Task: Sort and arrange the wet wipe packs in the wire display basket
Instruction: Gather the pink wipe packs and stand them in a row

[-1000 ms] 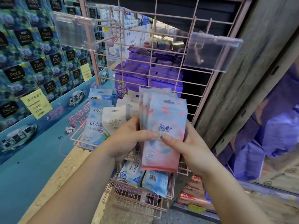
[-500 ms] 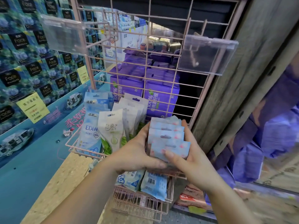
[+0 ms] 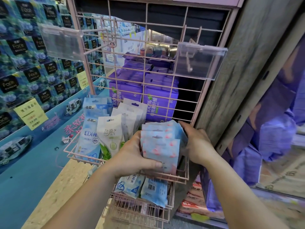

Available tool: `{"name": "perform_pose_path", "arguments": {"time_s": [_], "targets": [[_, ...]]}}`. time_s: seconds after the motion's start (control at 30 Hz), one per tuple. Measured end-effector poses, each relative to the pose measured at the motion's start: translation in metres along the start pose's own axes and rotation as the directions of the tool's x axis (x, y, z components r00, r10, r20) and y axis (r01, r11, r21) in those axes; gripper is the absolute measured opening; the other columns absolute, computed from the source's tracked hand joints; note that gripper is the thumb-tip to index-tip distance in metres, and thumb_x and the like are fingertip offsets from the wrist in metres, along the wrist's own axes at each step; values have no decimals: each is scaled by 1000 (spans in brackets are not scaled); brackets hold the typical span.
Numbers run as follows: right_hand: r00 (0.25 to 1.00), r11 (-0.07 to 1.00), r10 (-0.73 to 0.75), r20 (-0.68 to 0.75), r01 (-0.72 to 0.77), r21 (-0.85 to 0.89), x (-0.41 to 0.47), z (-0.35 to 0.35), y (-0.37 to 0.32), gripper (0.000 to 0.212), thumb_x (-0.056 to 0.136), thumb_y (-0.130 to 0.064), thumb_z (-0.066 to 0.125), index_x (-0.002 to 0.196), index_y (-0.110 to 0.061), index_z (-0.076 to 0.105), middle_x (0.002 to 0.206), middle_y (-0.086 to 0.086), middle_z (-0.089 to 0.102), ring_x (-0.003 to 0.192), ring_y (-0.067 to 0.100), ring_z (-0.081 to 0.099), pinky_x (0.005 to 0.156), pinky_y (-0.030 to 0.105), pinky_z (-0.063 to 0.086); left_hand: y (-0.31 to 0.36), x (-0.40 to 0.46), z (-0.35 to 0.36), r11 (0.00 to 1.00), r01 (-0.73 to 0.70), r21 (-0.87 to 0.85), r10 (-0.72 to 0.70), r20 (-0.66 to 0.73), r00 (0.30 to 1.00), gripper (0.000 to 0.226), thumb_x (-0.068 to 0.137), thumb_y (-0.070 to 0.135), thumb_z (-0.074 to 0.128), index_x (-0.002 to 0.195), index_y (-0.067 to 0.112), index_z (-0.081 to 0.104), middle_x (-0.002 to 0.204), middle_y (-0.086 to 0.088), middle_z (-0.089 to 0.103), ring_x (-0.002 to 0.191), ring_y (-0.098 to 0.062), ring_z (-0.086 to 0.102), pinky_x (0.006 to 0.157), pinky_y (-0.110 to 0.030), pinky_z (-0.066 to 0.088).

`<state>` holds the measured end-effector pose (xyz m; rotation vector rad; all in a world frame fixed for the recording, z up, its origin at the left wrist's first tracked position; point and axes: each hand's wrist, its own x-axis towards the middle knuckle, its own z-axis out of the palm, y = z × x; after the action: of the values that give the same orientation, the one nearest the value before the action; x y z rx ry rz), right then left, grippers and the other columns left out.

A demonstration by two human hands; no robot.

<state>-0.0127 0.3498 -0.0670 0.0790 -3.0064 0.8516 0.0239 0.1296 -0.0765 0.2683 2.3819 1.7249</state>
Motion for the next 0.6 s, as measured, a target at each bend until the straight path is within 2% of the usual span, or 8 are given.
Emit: {"name": "perform_pose_path", "arguments": {"time_s": [0.07, 0.13, 0.2, 0.3, 0.4, 0.5, 0.6], "targets": [[997, 992, -78, -12, 77, -104, 0, 0, -9, 81, 70, -39, 75, 141, -38, 35, 123, 3, 55, 119, 29, 43, 95, 34, 43, 0, 0, -1, 1000, 2, -7, -2, -6, 1000, 81, 49, 26, 92, 114, 40, 46, 112, 13, 68, 104, -1, 65, 85, -25, 55], [995, 982, -101, -8, 99, -161, 1, -1, -13, 77, 70, -40, 76, 138, -31, 41, 126, 3, 53, 119, 29, 44, 94, 34, 40, -1, 0, -3, 999, 5, -36, -6, -16, 1000, 78, 57, 12, 91, 115, 37, 46, 112, 10, 68, 103, -2, 65, 80, -21, 55], [997, 996, -72, -4, 72, -49, 1, -6, -13, 71, 66, -40, 81, 129, -26, 50, 124, 2, 53, 117, 25, 46, 91, 33, 41, 0, -2, -7, 998, 17, -60, -17, -2, 1000, 77, 61, 4, 88, 115, 38, 44, 113, 9, 67, 102, 0, 65, 79, -20, 55], [998, 991, -62, -2, 62, 116, 0, -13, -10, 59, 69, -35, 82, 120, -26, 54, 118, -6, 54, 106, 14, 52, 81, 30, 44, 2, -3, -9, 997, 21, -71, -21, 3, 1000, 82, 59, 5, 88, 121, 36, 43, 114, 9, 65, 98, 4, 65, 81, -21, 55], [986, 986, -124, 116, 108, 130, 0, -15, -9, 74, 72, -23, 81, 134, -33, 42, 119, -7, 61, 105, 14, 60, 82, 29, 50, 5, -4, -6, 994, 25, -109, -26, -7, 1000, 79, 65, -7, 81, 125, 26, 42, 108, 10, 65, 85, 11, 65, 68, -12, 52], [976, 987, -143, 164, 129, 93, 3, -14, -13, 92, 71, -17, 80, 145, -36, 29, 123, -10, 57, 113, 13, 57, 87, 24, 46, 6, -5, -5, 993, 15, -116, -14, 4, 1000, 74, 66, -9, 79, 118, 30, 44, 108, 9, 65, 85, 11, 66, 66, -11, 51], [983, 985, -128, 131, 111, 131, 8, -13, -13, 81, 69, -21, 83, 138, -33, 43, 127, -9, 59, 115, 14, 57, 88, 26, 47, 4, -6, -7, 989, 24, -144, -23, 11, 1000, 71, 66, -13, 77, 113, 30, 46, 107, 7, 67, 86, 6, 68, 66, -14, 53]]}}
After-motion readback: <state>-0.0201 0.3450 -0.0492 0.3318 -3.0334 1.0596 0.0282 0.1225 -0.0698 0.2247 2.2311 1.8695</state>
